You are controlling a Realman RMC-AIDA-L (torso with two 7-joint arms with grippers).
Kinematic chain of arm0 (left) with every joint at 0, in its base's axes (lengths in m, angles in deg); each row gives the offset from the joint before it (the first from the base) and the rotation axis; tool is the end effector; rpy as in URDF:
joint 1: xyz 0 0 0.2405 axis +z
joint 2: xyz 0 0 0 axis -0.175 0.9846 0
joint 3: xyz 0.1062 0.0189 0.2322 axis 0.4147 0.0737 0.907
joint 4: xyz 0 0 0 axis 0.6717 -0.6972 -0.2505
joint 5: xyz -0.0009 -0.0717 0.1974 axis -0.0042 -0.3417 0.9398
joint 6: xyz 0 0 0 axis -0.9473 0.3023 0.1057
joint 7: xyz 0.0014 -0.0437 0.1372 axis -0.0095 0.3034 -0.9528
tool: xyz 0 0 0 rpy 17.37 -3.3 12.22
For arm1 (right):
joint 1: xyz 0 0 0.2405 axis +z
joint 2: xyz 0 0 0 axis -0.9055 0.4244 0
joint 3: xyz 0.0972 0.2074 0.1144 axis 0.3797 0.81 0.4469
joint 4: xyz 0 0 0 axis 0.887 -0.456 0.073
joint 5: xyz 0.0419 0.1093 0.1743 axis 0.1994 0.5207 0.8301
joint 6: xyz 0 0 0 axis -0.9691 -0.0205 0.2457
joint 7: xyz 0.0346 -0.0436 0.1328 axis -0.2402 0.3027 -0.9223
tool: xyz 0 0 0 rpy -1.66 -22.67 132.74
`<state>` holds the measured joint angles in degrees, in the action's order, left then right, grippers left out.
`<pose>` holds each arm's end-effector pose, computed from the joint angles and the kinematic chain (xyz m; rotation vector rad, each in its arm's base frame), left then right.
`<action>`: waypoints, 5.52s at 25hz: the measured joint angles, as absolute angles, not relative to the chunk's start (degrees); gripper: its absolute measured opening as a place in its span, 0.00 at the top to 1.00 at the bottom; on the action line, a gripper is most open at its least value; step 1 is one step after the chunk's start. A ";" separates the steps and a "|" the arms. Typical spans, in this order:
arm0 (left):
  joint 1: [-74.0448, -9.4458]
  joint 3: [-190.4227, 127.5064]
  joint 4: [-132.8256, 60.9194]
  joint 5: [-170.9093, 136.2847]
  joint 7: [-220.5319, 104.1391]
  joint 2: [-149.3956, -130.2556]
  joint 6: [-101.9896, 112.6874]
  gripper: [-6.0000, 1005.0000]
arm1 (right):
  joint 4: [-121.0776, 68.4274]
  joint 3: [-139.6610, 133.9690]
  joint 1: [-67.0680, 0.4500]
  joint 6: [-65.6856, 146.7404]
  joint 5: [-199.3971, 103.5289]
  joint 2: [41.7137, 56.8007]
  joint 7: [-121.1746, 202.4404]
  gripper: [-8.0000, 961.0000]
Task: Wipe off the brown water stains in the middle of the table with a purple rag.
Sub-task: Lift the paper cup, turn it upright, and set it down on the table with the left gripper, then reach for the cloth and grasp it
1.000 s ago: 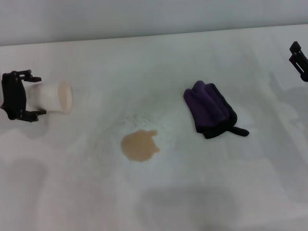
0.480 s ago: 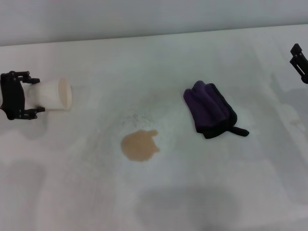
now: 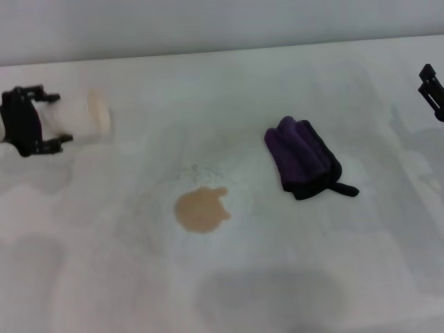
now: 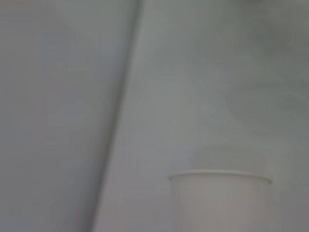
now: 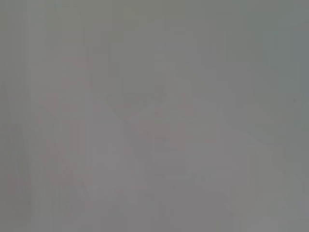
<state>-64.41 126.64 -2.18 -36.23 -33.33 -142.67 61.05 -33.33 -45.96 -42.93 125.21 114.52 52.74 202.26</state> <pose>-0.2947 0.4179 0.0176 -2.4994 0.3385 0.2582 0.3784 0.2890 0.0241 -1.5098 0.6476 0.7285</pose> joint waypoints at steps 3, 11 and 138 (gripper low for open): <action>-63.09 126.63 -2.42 -42.89 -33.42 -142.92 61.75 0.25 | -33.32 -46.21 -42.79 125.20 114.51 52.74 202.26 0.10; -57.06 126.65 -7.96 -59.28 -35.74 -143.07 68.32 0.25 | -33.22 -46.38 -42.45 125.20 114.51 52.60 202.27 0.10; -25.04 124.09 -44.26 -114.08 -43.84 -144.08 71.79 0.11 | 38.64 -92.79 -35.87 106.03 -4.40 52.30 61.60 0.22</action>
